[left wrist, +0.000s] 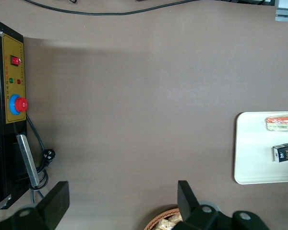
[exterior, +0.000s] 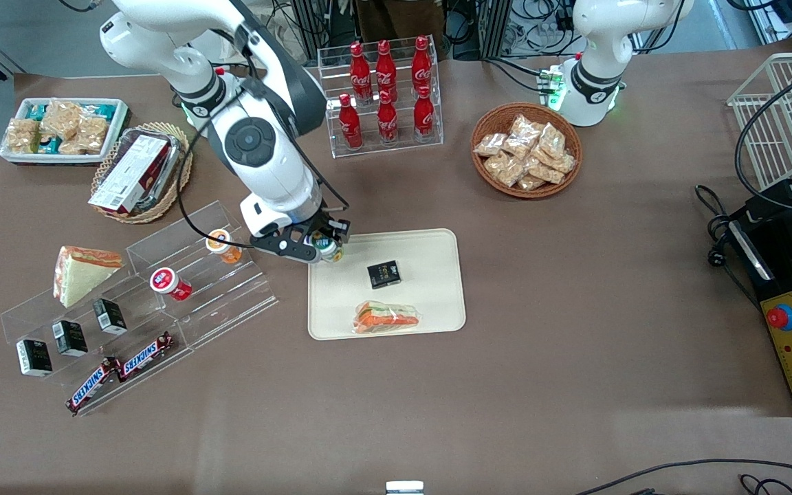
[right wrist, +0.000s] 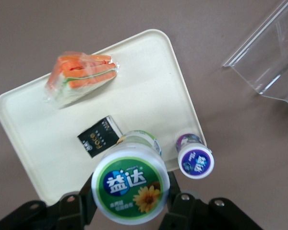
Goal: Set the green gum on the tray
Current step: 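Carry the green cup over the cream tray beside the blue cup, then lower the green cup onto the tray and open the right gripper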
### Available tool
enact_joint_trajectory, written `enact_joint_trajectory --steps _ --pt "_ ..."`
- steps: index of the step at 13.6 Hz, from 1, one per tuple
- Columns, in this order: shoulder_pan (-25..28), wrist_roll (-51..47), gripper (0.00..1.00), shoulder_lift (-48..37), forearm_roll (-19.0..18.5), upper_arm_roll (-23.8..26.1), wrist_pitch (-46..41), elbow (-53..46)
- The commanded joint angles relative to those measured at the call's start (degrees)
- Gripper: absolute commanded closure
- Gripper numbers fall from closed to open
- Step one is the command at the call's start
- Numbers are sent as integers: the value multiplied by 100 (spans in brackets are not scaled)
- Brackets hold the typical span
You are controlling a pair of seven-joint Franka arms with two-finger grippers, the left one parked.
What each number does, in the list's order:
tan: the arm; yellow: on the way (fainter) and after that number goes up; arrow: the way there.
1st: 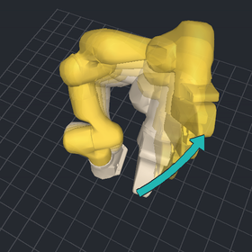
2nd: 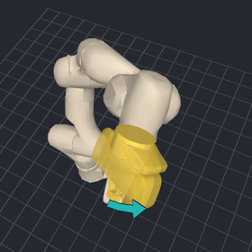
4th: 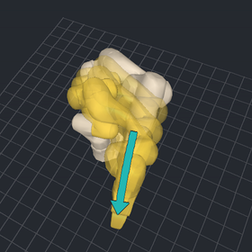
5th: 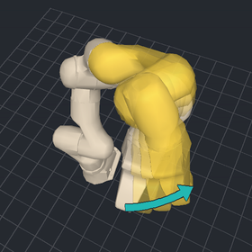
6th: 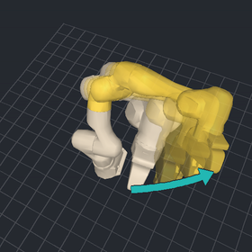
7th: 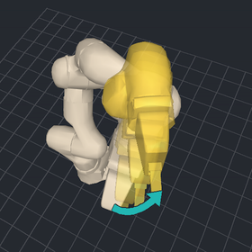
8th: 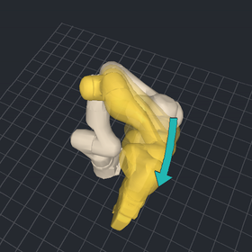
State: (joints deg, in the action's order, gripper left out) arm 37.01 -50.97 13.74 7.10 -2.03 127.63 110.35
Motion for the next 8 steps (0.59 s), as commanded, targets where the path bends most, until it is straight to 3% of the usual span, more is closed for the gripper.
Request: enact_joint_trajectory --steps 1,4,8 --pt "157 -176 80 215 64 -69 804 398" --pt "166 -168 80 541 64 -69 1569 706" --pt "157 -132 75 893 55 -69 1905 768"
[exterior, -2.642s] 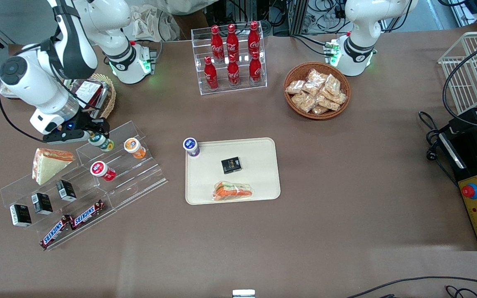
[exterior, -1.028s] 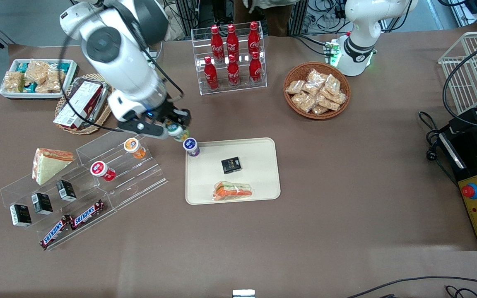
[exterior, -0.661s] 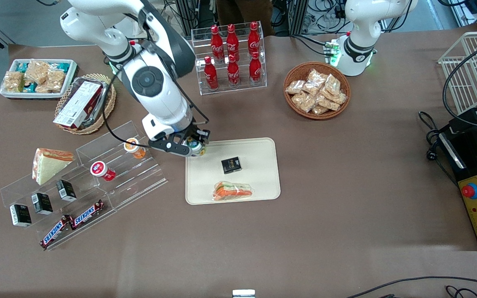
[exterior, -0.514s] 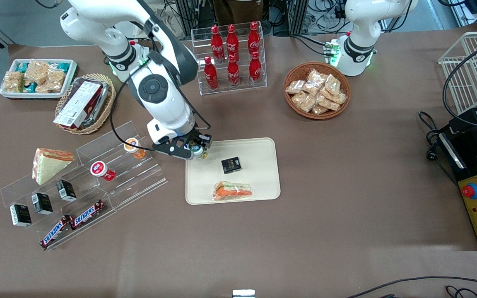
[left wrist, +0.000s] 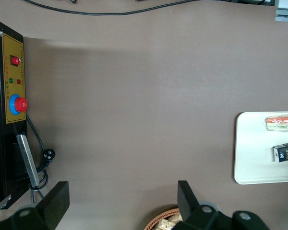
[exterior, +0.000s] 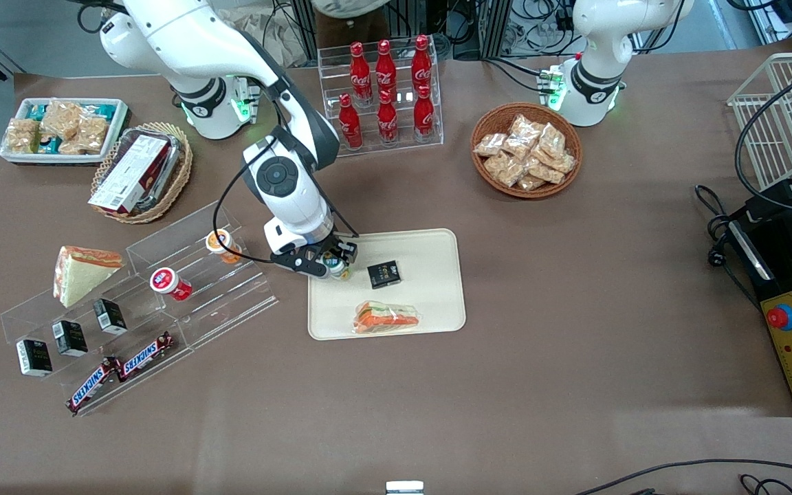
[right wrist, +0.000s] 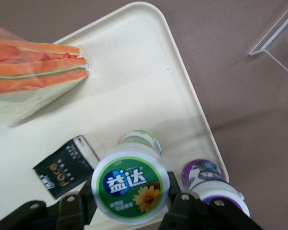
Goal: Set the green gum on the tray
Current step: 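Lower the green cup onto the tray and open the right gripper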
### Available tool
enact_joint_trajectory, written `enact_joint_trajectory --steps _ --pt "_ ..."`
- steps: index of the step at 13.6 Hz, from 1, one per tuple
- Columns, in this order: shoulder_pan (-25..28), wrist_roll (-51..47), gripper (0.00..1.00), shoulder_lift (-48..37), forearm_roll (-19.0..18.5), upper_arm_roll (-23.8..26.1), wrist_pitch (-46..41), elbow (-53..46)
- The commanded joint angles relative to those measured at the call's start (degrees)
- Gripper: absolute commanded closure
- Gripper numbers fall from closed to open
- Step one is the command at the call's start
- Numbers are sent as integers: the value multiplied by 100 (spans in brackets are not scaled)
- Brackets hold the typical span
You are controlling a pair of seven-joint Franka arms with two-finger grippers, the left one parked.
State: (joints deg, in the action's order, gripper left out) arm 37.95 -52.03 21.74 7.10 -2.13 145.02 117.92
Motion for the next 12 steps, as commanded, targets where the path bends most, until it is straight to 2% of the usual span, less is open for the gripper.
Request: enact_joint_trajectory --steps 1,3,12 --pt "72 -26 70 128 55 -60 254 21" --pt "64 -18 1 199 55 -68 299 12" --pt "-7 132 1 164 55 -77 220 -50"
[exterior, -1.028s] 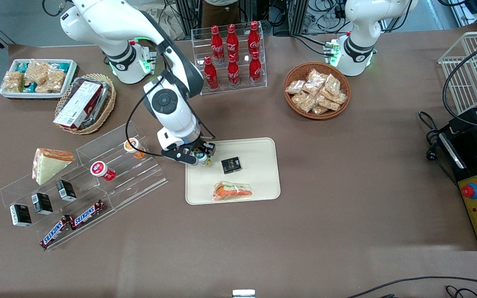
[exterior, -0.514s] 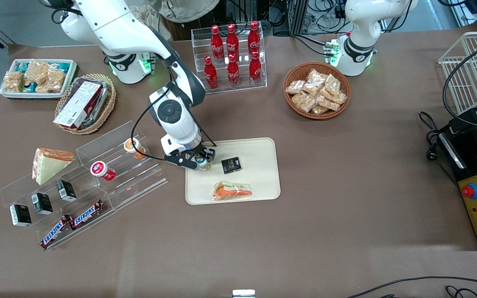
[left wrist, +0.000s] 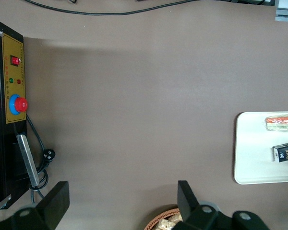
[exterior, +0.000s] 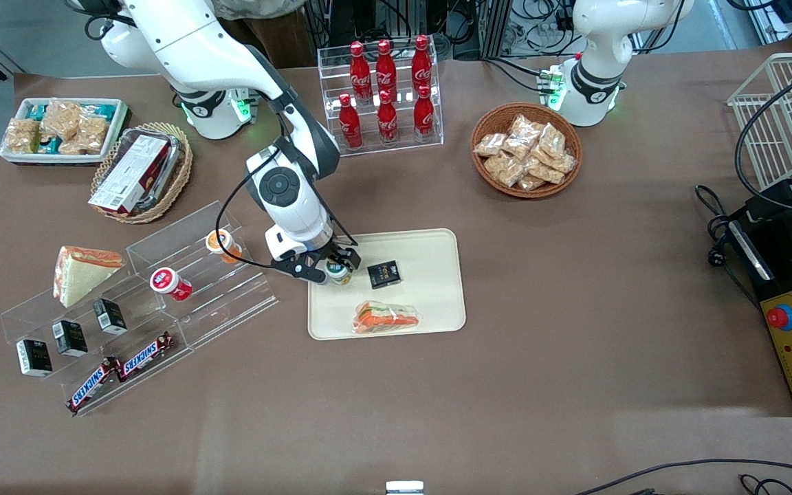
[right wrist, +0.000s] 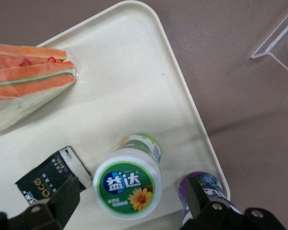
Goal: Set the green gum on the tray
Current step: 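Lower the green cup onto the tray and open the right gripper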
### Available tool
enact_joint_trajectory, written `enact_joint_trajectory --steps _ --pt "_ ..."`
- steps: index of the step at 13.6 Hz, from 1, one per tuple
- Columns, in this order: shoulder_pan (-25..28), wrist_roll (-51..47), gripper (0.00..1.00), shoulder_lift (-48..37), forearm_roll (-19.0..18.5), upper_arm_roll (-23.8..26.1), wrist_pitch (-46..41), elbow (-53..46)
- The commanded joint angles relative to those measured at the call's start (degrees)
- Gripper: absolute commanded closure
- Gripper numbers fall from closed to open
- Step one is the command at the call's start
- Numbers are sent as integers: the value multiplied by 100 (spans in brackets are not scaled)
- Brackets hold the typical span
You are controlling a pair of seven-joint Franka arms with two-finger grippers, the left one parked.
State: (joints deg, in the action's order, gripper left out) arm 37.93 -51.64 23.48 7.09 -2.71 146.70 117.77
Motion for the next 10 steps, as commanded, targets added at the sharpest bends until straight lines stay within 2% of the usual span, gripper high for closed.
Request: enact_joint_trajectory --steps 1,3,8,10 --pt "-5 92 1 -27 55 -19 43 -61" --pt "-14 92 1 -80 55 -28 -175 -288" --pt "-84 110 1 -255 55 -63 -2870 -2298" --pt "-110 485 1 -509 55 -81 -3558 -2784"
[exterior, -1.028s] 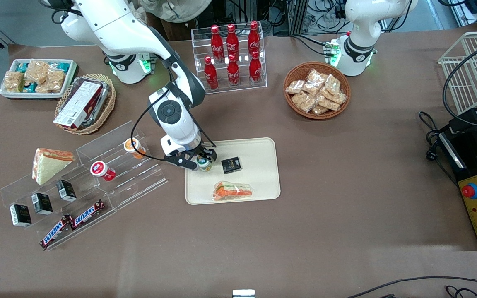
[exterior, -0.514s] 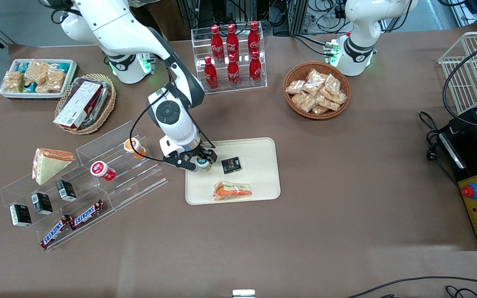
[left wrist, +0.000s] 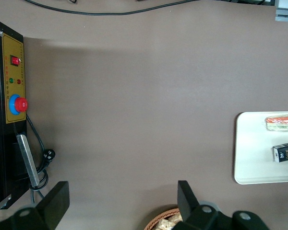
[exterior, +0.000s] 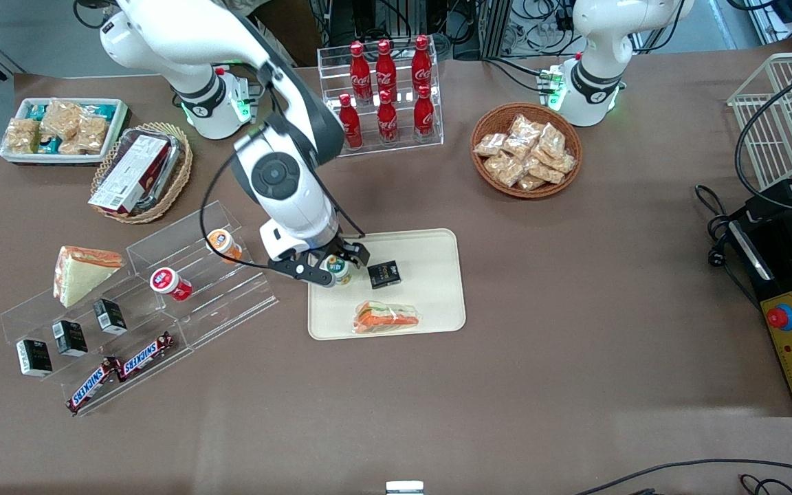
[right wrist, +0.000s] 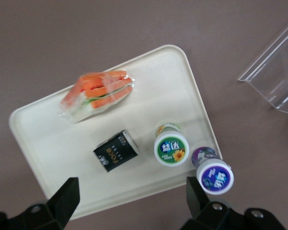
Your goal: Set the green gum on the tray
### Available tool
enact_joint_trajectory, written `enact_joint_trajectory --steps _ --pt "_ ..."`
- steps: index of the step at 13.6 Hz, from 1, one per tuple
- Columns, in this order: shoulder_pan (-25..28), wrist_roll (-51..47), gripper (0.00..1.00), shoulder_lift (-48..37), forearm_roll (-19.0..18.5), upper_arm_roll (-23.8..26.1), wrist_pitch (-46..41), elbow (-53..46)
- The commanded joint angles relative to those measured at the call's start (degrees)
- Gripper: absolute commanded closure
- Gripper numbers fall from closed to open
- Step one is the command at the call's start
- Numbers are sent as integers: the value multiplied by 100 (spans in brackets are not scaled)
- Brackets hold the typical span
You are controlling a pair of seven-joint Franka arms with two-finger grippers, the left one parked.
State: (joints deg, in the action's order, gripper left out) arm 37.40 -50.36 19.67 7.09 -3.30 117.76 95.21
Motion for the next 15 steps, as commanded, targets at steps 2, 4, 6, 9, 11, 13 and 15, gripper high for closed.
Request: enact_joint_trajectory --steps 2,4,6,9,11,13,15 --pt "-57 771 1 -611 55 -266 -868 -573" --pt "-57 1088 1 -1078 47 -573 -1375 -582" --pt "-66 1701 1 -1473 29 -1004 -1859 -582" --pt "-1047 2895 1 -2001 -155 -901 -2396 -582" --pt "-1960 3879 1 -2169 -156 -665 -2599 -556" --pt "-2857 4488 1 -2205 -156 -243 -2652 -564" --pt "-3194 4587 1 -2205 -147 -180 -2653 -573"
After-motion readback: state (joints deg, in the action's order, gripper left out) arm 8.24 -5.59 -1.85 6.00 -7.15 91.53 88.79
